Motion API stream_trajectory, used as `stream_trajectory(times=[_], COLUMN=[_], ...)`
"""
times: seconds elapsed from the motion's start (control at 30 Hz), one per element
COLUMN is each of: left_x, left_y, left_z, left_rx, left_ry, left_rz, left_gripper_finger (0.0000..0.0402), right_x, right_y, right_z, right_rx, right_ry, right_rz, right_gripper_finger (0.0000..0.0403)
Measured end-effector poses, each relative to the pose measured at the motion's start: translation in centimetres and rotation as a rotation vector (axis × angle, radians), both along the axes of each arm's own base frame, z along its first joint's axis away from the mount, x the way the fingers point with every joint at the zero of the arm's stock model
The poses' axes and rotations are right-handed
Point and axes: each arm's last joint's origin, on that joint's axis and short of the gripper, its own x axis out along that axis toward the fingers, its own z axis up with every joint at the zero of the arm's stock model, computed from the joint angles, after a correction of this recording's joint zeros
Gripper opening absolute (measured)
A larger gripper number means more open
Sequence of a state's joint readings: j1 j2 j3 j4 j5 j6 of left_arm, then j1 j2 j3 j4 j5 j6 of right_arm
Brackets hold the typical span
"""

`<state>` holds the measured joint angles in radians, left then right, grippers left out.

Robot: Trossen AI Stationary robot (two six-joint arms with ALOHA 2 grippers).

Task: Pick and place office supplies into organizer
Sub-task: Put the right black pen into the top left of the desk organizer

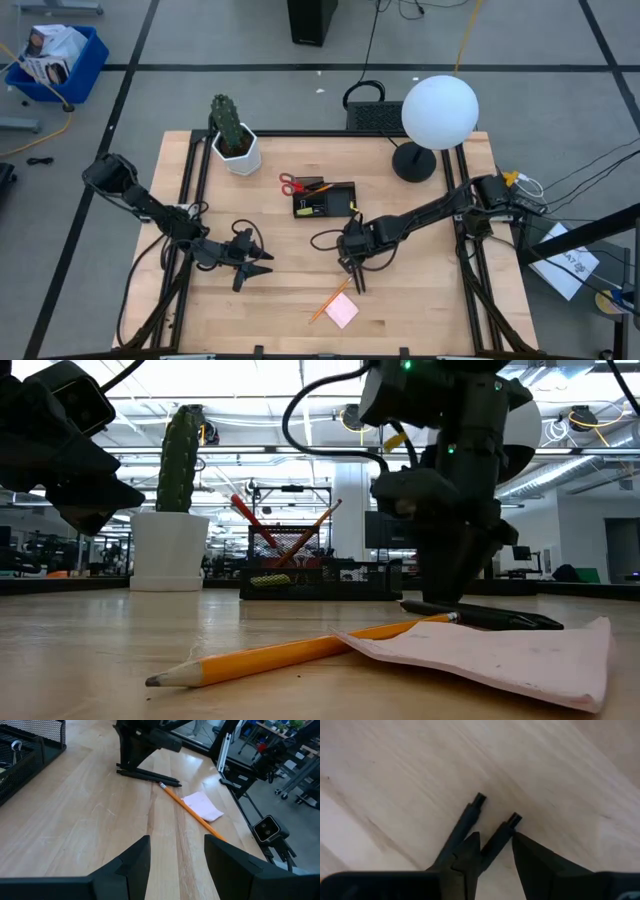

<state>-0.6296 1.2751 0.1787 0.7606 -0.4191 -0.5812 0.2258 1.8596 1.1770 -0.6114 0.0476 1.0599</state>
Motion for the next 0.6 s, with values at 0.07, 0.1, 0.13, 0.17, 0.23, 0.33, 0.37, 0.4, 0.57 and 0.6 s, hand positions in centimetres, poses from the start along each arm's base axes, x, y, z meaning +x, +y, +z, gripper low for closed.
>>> stream_trajectory(times=[0.07,0.1,0.13,0.17,0.23,0.33,0.37,0.4,0.57,0.6], left_x=[0.0,0.0,0.0,0.0,0.0,0.0,0.0,0.0,0.0,0.0], left_y=[0.0,0.0,0.0,0.0,0.0,0.0,0.0,0.0,0.0,0.0], left_z=[0.0,0.0,0.0,0.0,0.0,0.0,0.0,0.0,0.0,0.0], left_rx=[-0.001,0.000,0.000,0.000,0.000,0.000,0.000,0.000,0.000,0.001], left_ry=[-0.001,0.000,0.000,0.000,-0.001,0.000,-0.001,0.000,0.000,0.000], left_rz=[0.000,0.000,0.000,0.000,0.000,0.000,0.000,0.000,0.000,0.000], left_gripper_finger=[0.0188,0.0189,0.0189,0.0188,0.0189,0.0189,0.0189,0.0188,0.0189,0.0189], right_x=[0.0,0.1,0.1,0.1,0.0,-0.2,-0.2,-0.2,-0.2,-0.2], right_y=[0.2,0.2,0.2,0.2,0.3,0.3,0.3,0.3,0.4,0.4], right_z=[-0.3,-0.5,-0.7,-1.0,-1.7,-2.6,-2.8,-2.9,-2.7,-2.5], right_rx=[-0.004,-0.005,-0.003,0.001,0.023,0.030,0.034,0.039,0.016,0.015], right_ry=[0.007,0.012,0.021,0.037,0.078,0.127,0.137,0.146,0.127,0.114], right_rz=[0.004,0.004,0.001,-0.001,0.000,0.004,0.007,0.010,0.032,0.039], right_gripper_finger=[0.0110,0.0110,0.0110,0.0110,0.0110,0.0104,0.0098,0.0089,0.0029,0.0020])
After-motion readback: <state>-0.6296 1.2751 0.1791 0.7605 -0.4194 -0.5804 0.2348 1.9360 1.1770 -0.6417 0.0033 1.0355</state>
